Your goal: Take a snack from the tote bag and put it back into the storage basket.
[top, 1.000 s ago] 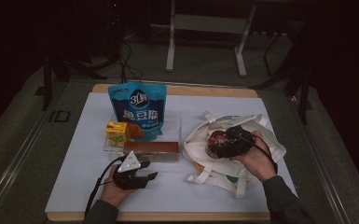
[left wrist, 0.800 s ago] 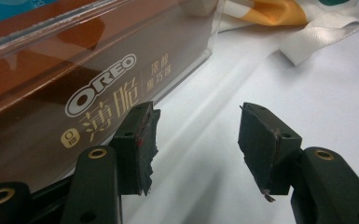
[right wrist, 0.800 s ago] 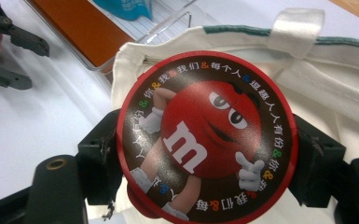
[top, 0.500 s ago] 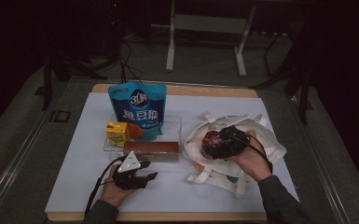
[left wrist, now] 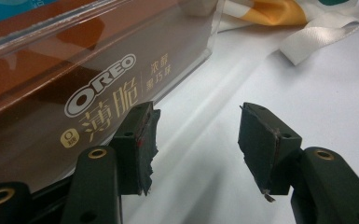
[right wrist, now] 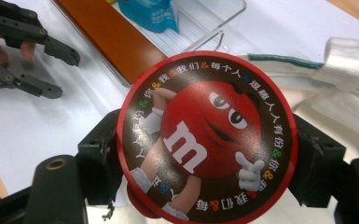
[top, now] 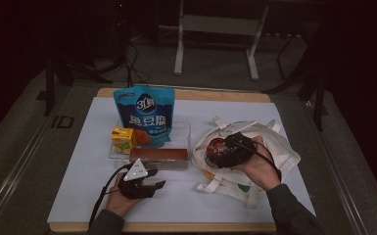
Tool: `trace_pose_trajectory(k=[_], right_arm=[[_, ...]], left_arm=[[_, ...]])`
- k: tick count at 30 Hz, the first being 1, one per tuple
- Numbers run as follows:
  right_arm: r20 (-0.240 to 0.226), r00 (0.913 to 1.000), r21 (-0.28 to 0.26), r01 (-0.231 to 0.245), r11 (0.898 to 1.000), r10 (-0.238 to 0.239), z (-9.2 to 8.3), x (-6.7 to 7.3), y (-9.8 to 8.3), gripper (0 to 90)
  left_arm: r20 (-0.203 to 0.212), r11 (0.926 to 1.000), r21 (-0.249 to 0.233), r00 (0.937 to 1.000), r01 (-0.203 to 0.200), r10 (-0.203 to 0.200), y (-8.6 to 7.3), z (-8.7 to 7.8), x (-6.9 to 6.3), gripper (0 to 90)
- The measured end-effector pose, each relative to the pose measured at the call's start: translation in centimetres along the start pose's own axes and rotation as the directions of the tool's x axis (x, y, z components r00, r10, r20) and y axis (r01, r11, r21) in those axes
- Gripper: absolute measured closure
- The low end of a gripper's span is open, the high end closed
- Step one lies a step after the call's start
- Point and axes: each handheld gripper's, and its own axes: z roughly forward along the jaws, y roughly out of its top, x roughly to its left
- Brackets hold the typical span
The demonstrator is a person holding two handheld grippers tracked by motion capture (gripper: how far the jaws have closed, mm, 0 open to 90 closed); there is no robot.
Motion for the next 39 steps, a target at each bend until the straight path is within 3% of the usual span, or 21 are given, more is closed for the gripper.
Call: trace_pose_trajectory(k=[39], right_arm=[[-0.047, 0.9981, -0.035, 0.038, 0.999, -0.04, 0.7, 2.5, 3.1, 25.4]], left_arm=[[0.003, 1.0, 0.0, 1.0, -0.001, 0.001, 0.0, 0.0, 0.0, 46.1]])
